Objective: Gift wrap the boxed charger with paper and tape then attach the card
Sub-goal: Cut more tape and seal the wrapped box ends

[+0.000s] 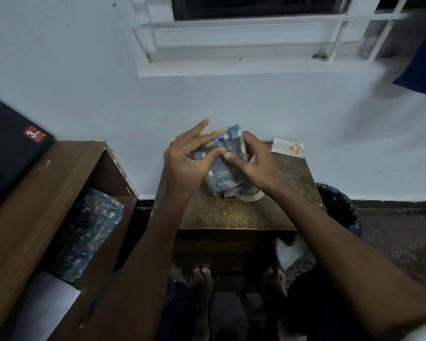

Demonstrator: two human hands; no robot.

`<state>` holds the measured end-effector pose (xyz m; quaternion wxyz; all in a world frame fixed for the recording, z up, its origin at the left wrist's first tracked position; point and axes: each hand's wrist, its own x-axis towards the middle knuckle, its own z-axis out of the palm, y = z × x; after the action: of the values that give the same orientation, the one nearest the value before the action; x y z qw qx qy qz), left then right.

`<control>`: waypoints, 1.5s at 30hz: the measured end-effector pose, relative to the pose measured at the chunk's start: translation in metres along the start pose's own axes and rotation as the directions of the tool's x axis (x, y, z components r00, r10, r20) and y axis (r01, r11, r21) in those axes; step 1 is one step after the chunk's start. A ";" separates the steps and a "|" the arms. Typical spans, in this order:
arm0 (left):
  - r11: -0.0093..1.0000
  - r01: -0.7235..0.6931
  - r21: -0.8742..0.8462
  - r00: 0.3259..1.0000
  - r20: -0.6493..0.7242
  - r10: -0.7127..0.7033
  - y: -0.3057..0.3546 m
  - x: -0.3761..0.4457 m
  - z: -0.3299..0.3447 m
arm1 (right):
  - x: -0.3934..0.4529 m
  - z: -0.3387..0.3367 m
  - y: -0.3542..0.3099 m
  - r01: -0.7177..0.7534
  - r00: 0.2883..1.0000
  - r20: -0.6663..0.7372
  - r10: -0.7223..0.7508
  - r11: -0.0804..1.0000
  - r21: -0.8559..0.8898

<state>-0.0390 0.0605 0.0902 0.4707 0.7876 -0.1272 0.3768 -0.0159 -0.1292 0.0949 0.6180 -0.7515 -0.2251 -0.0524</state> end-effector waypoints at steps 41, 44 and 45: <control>0.277 0.929 -0.245 0.309 0.101 -0.946 -0.037 -0.033 0.032 | -0.012 0.043 0.029 -0.264 0.931 0.258 0.259 0.965 -0.015; 0.366 0.903 -0.223 0.405 0.164 -0.899 -0.034 -0.039 0.031 | -0.013 0.044 0.031 -0.225 0.964 0.139 0.227 0.974 -0.029; 0.404 0.886 -0.229 0.445 0.169 -0.880 -0.036 -0.041 0.033 | -0.012 0.044 0.032 -0.218 0.968 0.120 0.221 0.975 -0.035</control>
<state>-0.0313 0.0454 0.0287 0.7045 0.6632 0.2492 0.0410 -0.0225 -0.0947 0.0518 0.5968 -0.7801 -0.1776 0.0604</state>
